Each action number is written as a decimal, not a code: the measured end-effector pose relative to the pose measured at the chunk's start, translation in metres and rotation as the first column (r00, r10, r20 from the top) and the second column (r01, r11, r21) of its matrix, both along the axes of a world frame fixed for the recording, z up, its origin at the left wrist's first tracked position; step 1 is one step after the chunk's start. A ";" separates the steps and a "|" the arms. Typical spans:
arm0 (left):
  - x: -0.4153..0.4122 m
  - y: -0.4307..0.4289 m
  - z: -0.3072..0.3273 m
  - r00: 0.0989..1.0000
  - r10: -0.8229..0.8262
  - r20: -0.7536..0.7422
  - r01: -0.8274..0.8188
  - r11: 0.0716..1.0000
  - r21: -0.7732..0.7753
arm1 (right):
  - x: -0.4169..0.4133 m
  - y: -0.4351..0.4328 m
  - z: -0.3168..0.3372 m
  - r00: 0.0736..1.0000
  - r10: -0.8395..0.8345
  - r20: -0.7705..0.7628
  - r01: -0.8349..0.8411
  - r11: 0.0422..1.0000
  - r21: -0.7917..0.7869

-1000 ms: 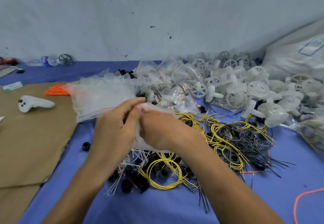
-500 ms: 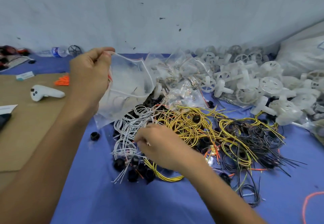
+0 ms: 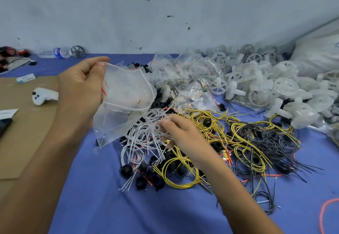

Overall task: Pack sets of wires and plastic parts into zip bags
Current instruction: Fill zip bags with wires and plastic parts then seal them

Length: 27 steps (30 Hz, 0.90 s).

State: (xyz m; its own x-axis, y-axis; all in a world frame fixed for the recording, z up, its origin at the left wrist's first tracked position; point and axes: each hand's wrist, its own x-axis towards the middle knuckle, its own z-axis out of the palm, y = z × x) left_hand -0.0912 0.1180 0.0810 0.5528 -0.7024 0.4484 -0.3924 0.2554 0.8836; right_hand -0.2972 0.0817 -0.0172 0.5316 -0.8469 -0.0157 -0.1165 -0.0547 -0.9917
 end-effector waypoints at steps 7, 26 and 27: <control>-0.009 -0.005 -0.005 0.999 -0.053 0.011 0.053 0.999 -0.009 | -0.055 0.004 0.021 0.920 -0.163 0.357 0.035 0.940 0.339; -0.085 0.027 -0.039 0.871 -0.147 0.468 0.066 0.981 0.184 | -0.069 0.034 0.051 0.868 -0.101 0.487 -0.200 0.825 0.528; -0.087 0.028 -0.039 0.874 -0.148 0.464 0.064 0.979 0.191 | -0.067 0.036 0.048 0.872 -0.109 0.478 -0.194 0.819 0.540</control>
